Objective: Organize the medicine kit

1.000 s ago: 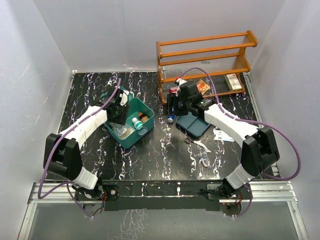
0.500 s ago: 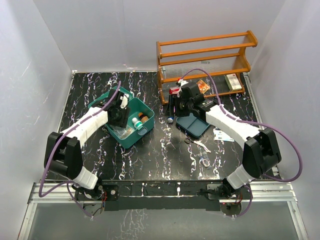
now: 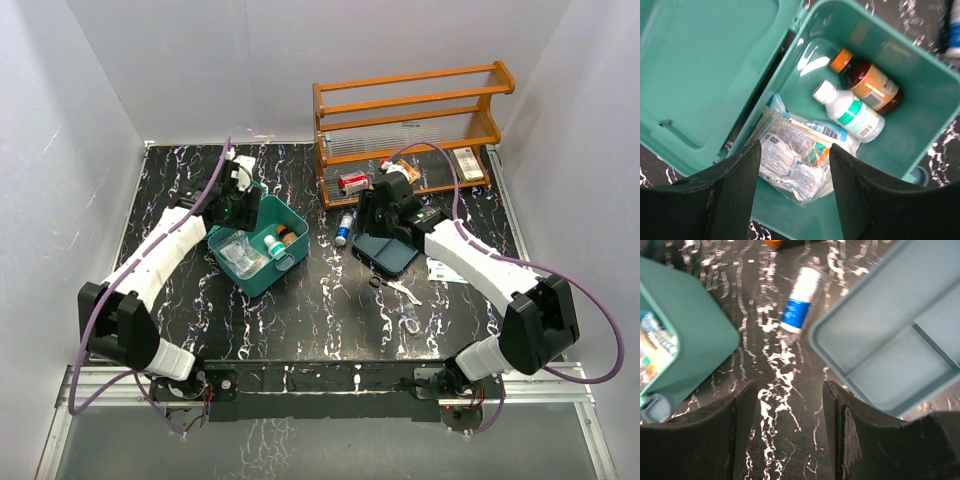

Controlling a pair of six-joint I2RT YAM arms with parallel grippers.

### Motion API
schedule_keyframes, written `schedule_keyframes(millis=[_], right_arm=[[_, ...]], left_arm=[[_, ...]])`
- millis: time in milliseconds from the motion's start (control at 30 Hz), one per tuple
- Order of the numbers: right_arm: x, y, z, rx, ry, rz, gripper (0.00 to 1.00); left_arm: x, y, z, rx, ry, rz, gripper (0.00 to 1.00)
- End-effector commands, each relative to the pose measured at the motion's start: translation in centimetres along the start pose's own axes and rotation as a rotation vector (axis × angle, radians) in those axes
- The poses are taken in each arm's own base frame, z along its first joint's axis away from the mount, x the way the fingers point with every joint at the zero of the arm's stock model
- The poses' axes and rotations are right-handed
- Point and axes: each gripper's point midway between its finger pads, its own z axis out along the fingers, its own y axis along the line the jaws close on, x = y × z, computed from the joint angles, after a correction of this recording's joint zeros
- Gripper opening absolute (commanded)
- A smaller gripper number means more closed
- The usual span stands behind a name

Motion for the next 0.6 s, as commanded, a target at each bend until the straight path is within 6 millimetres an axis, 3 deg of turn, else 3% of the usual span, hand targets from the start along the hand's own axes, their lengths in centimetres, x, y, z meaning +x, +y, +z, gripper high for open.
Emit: schedule_keyframes(millis=[0, 133, 267, 367, 533, 567], right_arm=[[0.4, -4.6, -1.7, 0.226, -0.053, 0.119, 0.53], [2.7, -7.6, -2.9, 0.361, -0.026, 0.198, 0.54], [5.2, -9.9, -4.6, 0.469, 0.014, 0.270, 0.55], [7.2, -10.5, -5.0, 0.473, 0.048, 0.308, 0.56], [9.3, -10.4, -5.1, 0.438, 0.096, 0.341, 0.63], [9.1, -9.9, -4.7, 0.407, 0.098, 0.330, 0.63]], left_arm=[[-5.0, -0.1, -4.9, 0.017, -0.217, -0.033, 0.56], [-7.7, 0.6, -8.6, -0.009, -0.375, -0.140, 0.62], [-8.2, 0.7, -10.7, 0.000, -0.432, -0.196, 0.69], [-8.3, 0.4, -11.9, 0.027, -0.489, -0.215, 0.74], [-8.6, 0.0, -13.8, 0.072, -0.610, -0.246, 0.98], [-8.6, -0.2, -13.8, 0.085, -0.618, -0.245, 0.99]])
